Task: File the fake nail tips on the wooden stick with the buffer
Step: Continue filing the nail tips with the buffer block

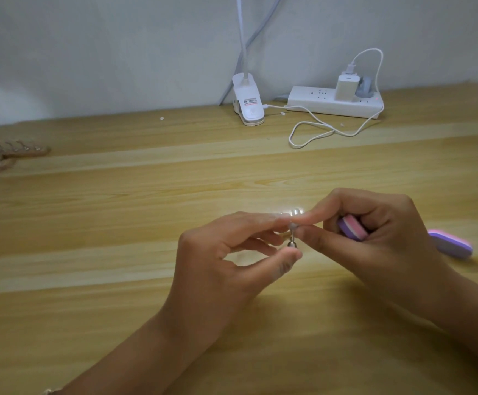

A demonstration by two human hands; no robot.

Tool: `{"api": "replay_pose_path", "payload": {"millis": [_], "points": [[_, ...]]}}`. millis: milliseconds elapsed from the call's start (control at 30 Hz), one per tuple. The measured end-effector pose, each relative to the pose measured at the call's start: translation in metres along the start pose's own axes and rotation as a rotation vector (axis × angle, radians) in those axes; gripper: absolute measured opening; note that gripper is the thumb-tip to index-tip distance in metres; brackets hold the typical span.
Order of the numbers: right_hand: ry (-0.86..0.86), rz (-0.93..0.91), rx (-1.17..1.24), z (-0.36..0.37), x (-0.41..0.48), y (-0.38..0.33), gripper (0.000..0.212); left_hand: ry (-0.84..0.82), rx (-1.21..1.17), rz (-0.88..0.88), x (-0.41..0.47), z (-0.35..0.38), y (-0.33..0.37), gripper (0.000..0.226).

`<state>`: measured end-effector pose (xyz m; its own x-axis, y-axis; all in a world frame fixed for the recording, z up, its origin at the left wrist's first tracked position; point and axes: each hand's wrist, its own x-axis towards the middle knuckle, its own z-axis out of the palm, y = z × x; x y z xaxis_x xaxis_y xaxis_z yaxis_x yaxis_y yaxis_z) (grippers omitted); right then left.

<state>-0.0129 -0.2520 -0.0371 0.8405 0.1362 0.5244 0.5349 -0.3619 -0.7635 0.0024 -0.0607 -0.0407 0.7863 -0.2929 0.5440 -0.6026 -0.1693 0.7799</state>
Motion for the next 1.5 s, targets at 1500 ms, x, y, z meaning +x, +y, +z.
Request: {"api": "replay_pose_path", "payload": {"millis": [1500], "points": [[-0.197,-0.184,-0.181,0.013,-0.004,0.017,0.048,-0.132,-0.502,-0.259,0.006,0.004,-0.013,0.028]]}}
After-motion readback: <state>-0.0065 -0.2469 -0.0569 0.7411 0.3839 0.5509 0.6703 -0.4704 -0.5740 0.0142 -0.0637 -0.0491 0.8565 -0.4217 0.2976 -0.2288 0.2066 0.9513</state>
